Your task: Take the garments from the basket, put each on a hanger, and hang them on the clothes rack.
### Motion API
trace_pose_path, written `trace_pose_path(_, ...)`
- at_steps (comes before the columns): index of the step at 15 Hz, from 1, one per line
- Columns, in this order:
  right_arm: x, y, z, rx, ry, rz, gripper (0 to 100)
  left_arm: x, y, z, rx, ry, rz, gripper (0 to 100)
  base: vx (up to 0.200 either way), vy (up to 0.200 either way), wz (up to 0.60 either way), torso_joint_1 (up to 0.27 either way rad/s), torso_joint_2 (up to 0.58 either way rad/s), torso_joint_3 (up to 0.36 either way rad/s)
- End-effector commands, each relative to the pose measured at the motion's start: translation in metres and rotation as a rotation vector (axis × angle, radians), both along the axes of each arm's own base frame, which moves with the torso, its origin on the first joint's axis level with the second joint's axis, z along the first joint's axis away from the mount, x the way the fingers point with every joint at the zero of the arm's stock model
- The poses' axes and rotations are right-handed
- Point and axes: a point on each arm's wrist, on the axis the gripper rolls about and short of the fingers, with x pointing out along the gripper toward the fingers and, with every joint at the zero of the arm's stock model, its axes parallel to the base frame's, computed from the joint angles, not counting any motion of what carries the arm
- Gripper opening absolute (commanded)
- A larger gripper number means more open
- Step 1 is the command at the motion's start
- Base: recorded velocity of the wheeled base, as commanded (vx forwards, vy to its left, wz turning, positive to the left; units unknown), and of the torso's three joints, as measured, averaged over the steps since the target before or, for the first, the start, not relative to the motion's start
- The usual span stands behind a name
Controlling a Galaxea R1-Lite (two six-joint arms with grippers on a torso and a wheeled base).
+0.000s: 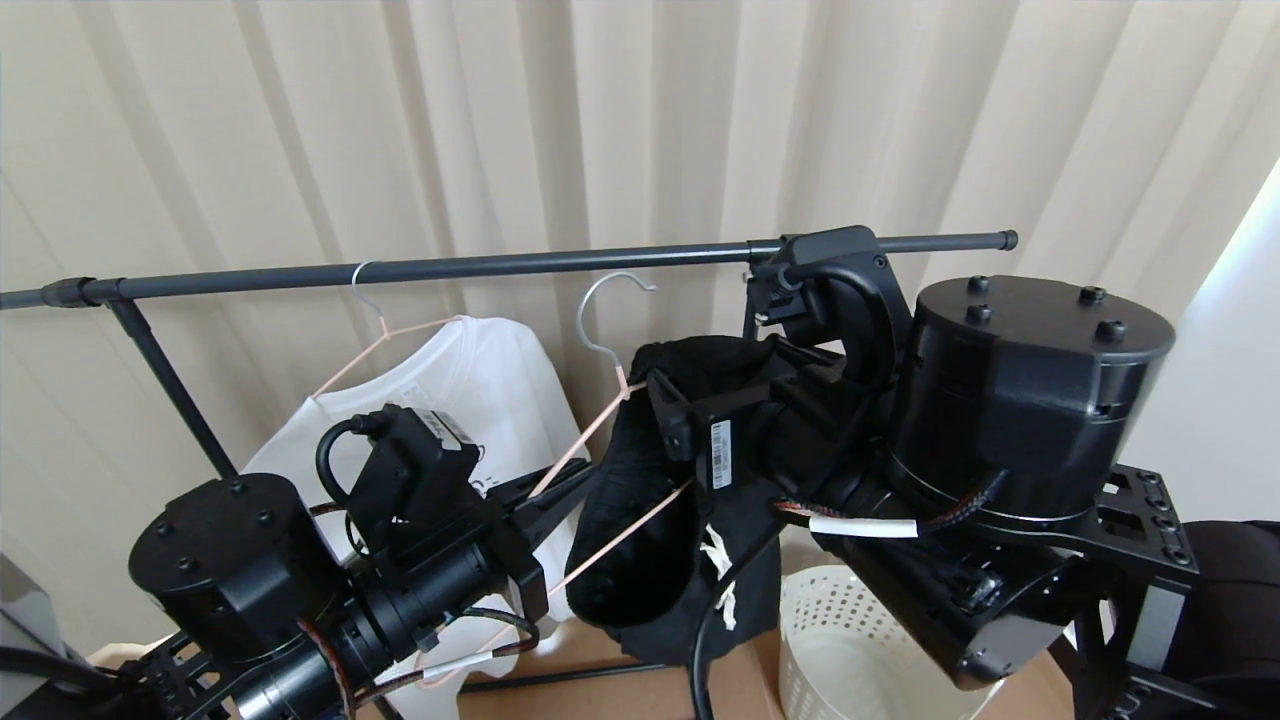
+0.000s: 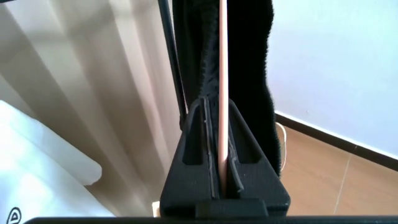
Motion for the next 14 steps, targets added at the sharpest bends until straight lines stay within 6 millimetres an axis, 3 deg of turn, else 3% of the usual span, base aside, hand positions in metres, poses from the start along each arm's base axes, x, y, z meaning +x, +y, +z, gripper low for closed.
trace_pose_path(1,-0.005,-0.002,0.003,0.007,-0.004,0.010,100,0.000,0.000,0.001,-0.012,0.006,0.001,0,0.000,0.000,0.00,0.000,0.00,0.000)
trace_pose_path(9,-0.011,-0.027,0.018,0.000,-0.025,0.016,100,0.003,0.007,0.004,-0.027,0.002,0.009,0,0.000,0.000,0.00,0.000,0.00,0.000)
trace_pose_path(14,0.021,-0.097,0.031,-0.143,-0.043,0.208,100,0.016,0.032,0.000,-0.003,0.013,-0.076,0,0.000,0.000,0.00,0.000,0.00,0.000)
